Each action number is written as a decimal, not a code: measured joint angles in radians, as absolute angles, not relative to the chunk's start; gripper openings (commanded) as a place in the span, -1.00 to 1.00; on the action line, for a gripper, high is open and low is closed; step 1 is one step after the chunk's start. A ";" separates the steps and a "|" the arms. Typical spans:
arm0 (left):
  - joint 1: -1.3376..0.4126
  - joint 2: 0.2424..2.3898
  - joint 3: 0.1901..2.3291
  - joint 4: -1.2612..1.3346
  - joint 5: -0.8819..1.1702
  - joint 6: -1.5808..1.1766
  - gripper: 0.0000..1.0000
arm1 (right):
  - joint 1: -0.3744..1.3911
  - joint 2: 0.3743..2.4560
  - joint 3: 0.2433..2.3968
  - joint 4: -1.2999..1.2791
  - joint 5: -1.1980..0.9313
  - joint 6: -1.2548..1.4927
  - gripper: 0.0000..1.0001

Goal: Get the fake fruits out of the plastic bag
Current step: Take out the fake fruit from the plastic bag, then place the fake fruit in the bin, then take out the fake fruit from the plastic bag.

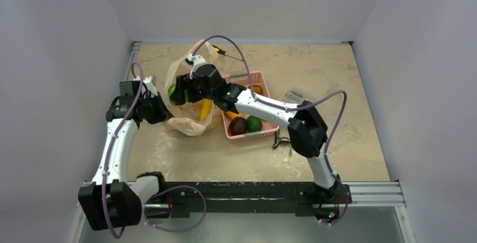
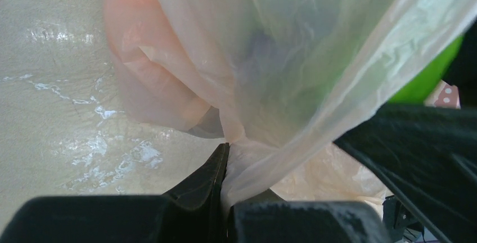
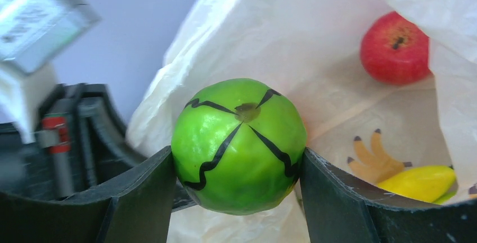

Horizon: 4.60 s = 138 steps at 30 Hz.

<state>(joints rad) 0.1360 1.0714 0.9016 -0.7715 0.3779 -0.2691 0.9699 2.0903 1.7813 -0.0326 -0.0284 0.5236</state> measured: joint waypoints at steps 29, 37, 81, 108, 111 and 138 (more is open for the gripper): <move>0.136 1.081 0.902 -0.770 0.413 -0.270 -1.00 | 0.934 1.455 1.227 -0.004 0.212 0.408 -1.00; 0.136 1.083 0.902 -0.770 0.414 -0.270 -1.00 | 0.822 1.469 1.156 0.027 0.347 0.419 -1.00; 0.136 1.093 0.902 -0.764 0.419 -0.270 -1.00 | 0.946 1.594 1.291 0.029 0.209 0.324 0.25; 0.136 1.095 0.901 -0.763 0.439 -0.270 -1.00 | 1.022 2.297 1.940 0.042 0.382 0.241 0.39; 0.135 1.096 0.901 -0.763 0.442 -0.271 -1.00 | 1.020 2.386 2.036 0.035 0.421 0.210 0.52; 0.134 1.103 0.901 -0.746 0.472 -0.277 -1.00 | 0.948 2.674 2.339 0.015 0.452 0.121 0.94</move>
